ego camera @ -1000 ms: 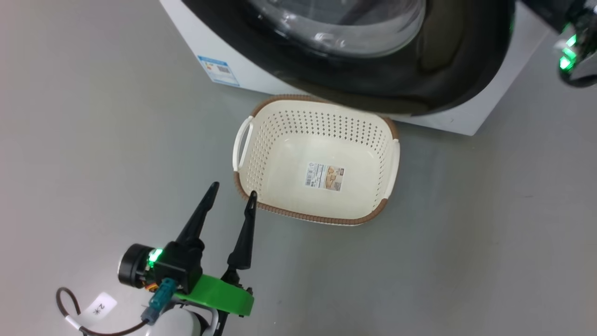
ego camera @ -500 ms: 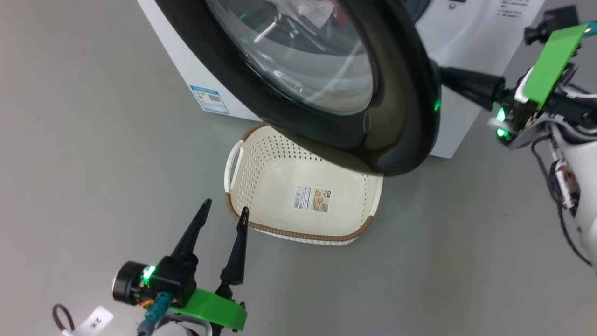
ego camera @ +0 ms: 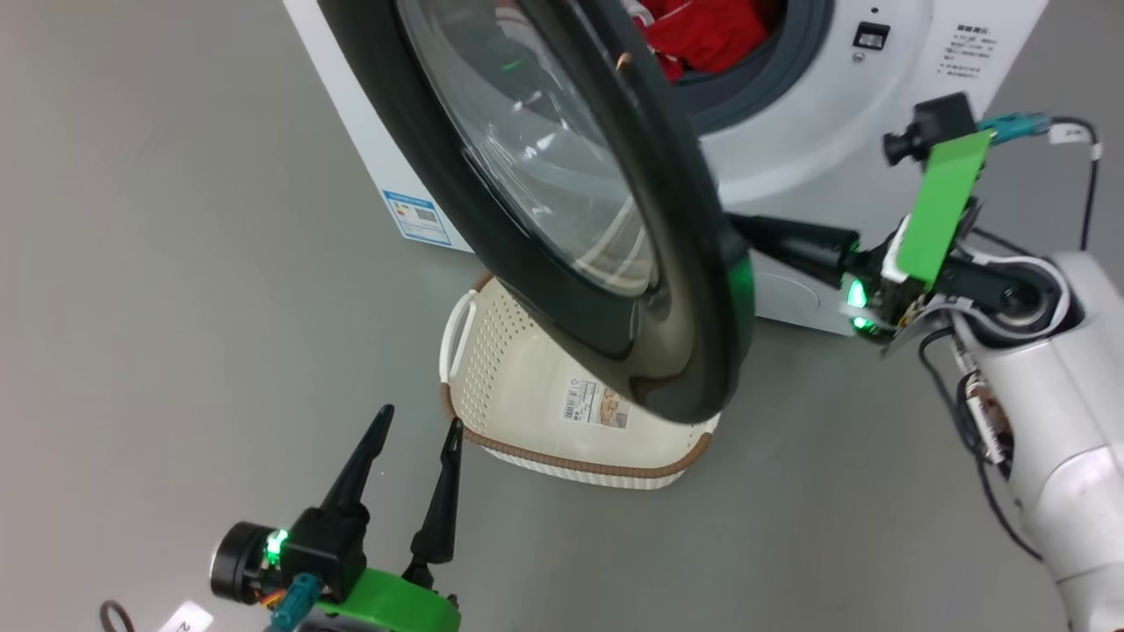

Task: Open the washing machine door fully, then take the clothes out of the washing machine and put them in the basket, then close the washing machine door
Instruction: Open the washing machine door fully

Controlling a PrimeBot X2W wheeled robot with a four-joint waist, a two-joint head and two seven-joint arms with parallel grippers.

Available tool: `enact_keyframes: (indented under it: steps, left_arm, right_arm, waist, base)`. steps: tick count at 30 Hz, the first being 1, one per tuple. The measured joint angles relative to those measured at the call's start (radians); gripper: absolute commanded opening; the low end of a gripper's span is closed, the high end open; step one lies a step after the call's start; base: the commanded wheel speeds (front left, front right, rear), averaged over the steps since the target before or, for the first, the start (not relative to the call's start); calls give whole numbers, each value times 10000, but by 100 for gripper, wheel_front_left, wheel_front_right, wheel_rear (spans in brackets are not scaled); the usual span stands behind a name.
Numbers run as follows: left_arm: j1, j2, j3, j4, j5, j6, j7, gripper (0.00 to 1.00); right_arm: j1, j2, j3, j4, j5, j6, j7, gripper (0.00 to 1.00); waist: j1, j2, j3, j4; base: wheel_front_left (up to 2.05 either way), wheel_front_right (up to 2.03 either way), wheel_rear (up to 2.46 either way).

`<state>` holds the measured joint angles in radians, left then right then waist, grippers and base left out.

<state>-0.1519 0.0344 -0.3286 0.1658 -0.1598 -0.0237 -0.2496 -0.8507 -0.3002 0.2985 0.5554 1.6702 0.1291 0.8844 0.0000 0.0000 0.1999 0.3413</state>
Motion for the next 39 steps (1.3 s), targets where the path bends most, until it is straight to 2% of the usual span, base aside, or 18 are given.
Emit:
enact_keyframes:
  steps: [10,22,39]
  left_arm:
    - [271,4,221,36,0,-73,0,100]
    - [446,6,537,113,-48,-73,0,100]
    - [491,6,876,198,-96,29,0,100]
  right_arm:
    - [956,719,221,-796,-159,0,134,0]
    - [1371,1394,451,-1068,-393,0,255,0]
    - [1386,1891,650,-1060,-495,0,290,0]
  waist:
    - [0,0,-368,416]
    - [0,0,-552,959]
    - [0,0,-647,1715]
  base:
    - [0,0,0]
    - [0,0,0]
    - [0,0,0]
